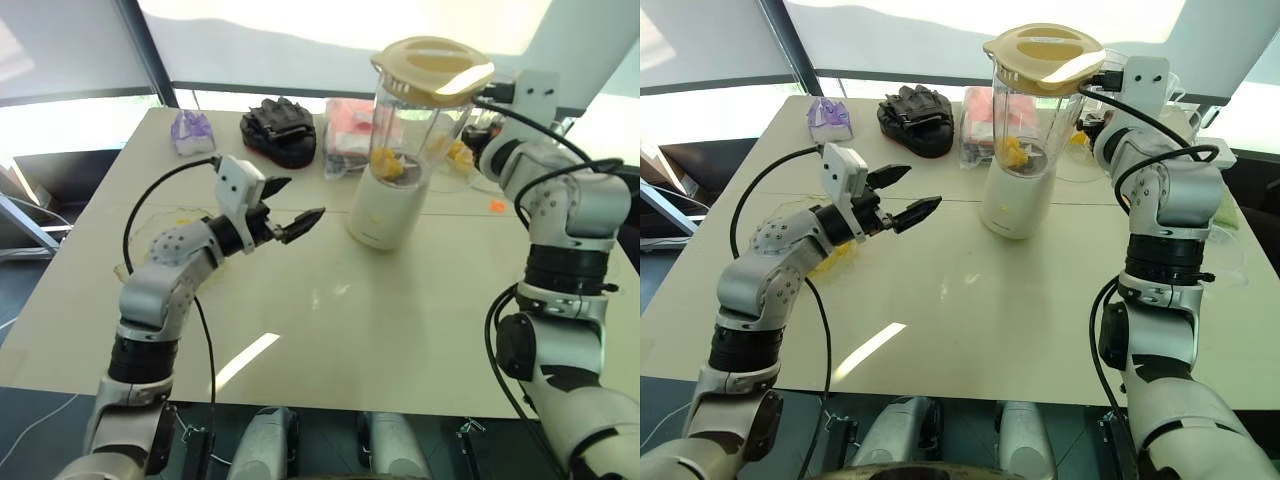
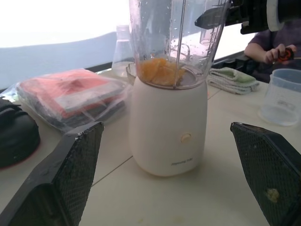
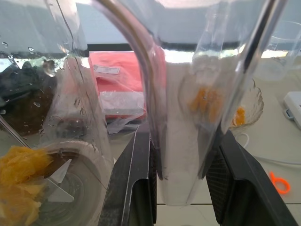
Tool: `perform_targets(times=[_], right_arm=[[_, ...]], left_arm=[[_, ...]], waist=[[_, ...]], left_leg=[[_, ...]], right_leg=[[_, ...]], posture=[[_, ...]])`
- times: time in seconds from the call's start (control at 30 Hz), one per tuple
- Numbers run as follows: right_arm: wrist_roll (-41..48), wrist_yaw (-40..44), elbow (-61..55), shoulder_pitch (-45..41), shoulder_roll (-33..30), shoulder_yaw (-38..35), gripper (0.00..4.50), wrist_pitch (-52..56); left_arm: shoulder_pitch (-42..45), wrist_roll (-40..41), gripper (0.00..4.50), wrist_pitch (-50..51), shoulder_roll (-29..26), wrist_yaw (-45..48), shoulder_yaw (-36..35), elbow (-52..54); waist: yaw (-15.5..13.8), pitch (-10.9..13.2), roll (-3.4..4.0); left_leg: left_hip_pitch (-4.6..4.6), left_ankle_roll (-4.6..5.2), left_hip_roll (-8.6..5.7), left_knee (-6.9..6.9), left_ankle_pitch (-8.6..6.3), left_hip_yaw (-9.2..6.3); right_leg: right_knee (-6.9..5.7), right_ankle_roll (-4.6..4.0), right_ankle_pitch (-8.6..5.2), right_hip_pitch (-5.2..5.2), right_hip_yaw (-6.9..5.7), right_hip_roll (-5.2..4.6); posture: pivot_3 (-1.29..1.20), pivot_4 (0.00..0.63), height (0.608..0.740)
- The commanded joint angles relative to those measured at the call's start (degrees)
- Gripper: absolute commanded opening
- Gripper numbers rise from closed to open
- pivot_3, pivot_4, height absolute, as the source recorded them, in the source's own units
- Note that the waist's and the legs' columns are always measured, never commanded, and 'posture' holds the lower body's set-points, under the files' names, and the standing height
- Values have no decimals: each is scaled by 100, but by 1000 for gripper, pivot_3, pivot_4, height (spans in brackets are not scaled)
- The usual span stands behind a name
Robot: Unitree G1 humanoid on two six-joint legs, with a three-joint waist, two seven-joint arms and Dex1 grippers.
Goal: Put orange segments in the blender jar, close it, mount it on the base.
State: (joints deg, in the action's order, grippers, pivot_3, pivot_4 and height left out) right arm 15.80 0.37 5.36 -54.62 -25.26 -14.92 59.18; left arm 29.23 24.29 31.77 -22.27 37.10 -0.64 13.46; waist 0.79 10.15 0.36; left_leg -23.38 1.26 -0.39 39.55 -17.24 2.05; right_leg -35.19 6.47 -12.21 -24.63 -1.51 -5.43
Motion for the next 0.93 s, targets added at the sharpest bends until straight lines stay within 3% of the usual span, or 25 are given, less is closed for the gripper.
perform_targets(times=[0.03,0.2,0.43,0.63,0.8,0.93], right_arm=[[-82,230,-4,52,-117,132,837,-147],[-137,483,158,55,-201,176,837,-352],[-283,566,202,95,-258,192,4283,-484],[-346,580,-426,562,-330,173,4397,-218],[-248,810,-1966,2076,-513,-57,4397,-19],[415,1236,-3281,3352,-255,-885,4397,38]], left_arm=[[89,96,4480,-26,12,32,-5,67],[42,186,4480,17,43,68,-39,92],[-26,202,4500,16,12,69,-14,101],[-85,205,4500,6,-10,64,-39,110],[-383,273,4500,130,-125,64,-93,286],[-664,393,4500,272,-162,13,-123,426]], waist=[[1,0,0],[1,0,0],[1,0,0],[-3,0,0],[-53,-1,-2],[-40,0,-2]], left_leg=[[0,0,0,0,0,0],[0,0,0,0,0,0],[-1,0,0,0,0,0],[0,0,1,-1,0,-2],[-7,1,-2,-6,-1,-9],[-6,3,-4,-8,-2,-7]], right_leg=[[0,0,0,0,0,0],[1,0,0,0,0,0],[1,0,0,0,0,0],[1,0,0,0,0,1],[9,0,-1,3,-5,-1],[14,1,-1,3,-3,-3]], posture=[[0,150,740],[0,150,740],[0,150,740],[0,150,740],[0,150,740],[0,150,740]])
